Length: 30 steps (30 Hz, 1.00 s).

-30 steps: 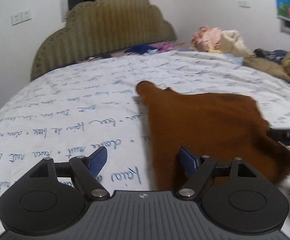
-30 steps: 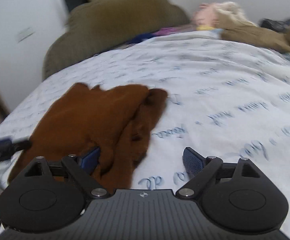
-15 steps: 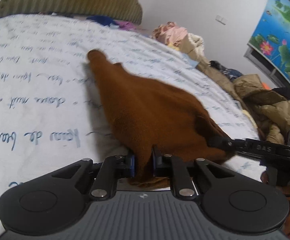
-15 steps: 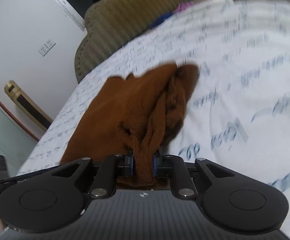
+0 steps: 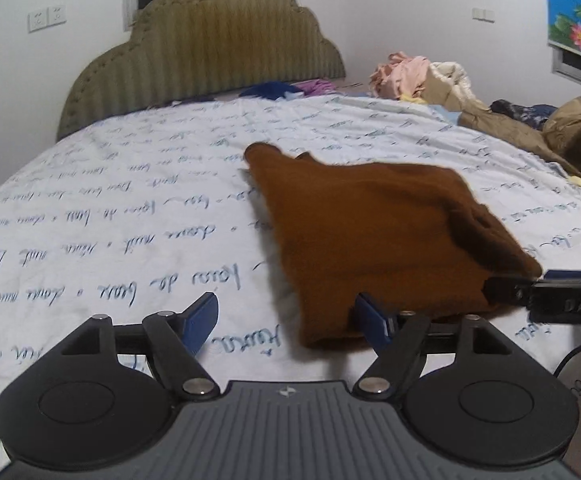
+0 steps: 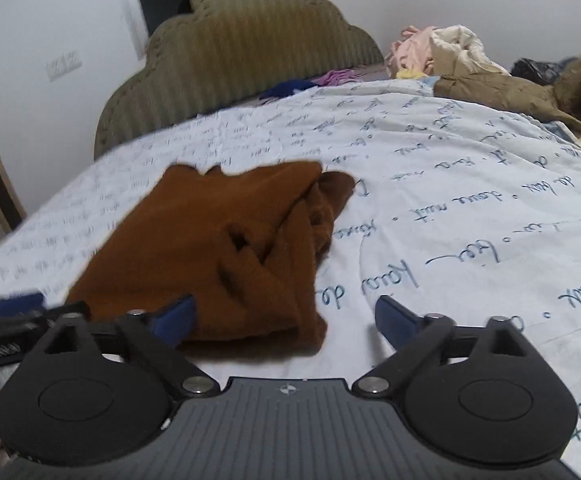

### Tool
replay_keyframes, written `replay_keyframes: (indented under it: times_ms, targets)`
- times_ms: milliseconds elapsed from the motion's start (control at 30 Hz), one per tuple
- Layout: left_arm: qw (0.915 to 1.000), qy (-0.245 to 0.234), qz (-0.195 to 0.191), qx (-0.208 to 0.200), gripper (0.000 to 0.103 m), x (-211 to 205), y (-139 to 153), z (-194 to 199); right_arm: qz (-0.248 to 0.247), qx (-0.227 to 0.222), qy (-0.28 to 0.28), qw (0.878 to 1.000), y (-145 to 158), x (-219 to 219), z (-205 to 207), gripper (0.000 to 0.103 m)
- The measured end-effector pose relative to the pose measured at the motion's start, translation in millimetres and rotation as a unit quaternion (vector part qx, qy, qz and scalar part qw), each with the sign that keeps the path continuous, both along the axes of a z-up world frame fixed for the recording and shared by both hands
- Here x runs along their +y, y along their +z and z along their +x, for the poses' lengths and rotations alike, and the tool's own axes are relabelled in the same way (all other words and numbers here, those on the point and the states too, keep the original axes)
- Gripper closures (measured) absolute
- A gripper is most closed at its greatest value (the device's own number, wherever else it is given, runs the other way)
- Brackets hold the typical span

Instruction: Fold small clothes

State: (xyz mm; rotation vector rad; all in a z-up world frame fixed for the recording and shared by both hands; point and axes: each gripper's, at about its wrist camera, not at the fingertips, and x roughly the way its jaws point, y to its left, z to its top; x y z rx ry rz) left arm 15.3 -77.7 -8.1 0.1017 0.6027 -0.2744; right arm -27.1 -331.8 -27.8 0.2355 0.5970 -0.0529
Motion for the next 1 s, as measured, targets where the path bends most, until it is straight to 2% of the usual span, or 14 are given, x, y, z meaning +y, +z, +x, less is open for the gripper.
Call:
replay_keyframes:
  times_ms: [133,267,733,1000]
  targets:
    - [0.9994,0.018,-0.024,0.017,0.027,8.4,-9.3,2.5,-0.003,0.001,-0.013,1.000,-4.3,6.1,4.9,0.000]
    - [0.9993,0.025,-0.022,0.015,0.025,9.0,-14.6,0.4,-0.026,0.001,-0.004,1.000,-6.6,13.2,3.4,0.000]
    - [0.9992,0.035,-0.019,0.006,0.017,9.3,-25.2,-5.6,-0.027,-0.011,-0.010,1.000,-15.0,14.4,-3.4,0.000]
    - [0.9990,0.042,0.004,-0.011,0.011,3.8,-28.2,-15.4,-0.044,-0.011,-0.013,0.999,-17.2,20.9,-7.1,0.000]
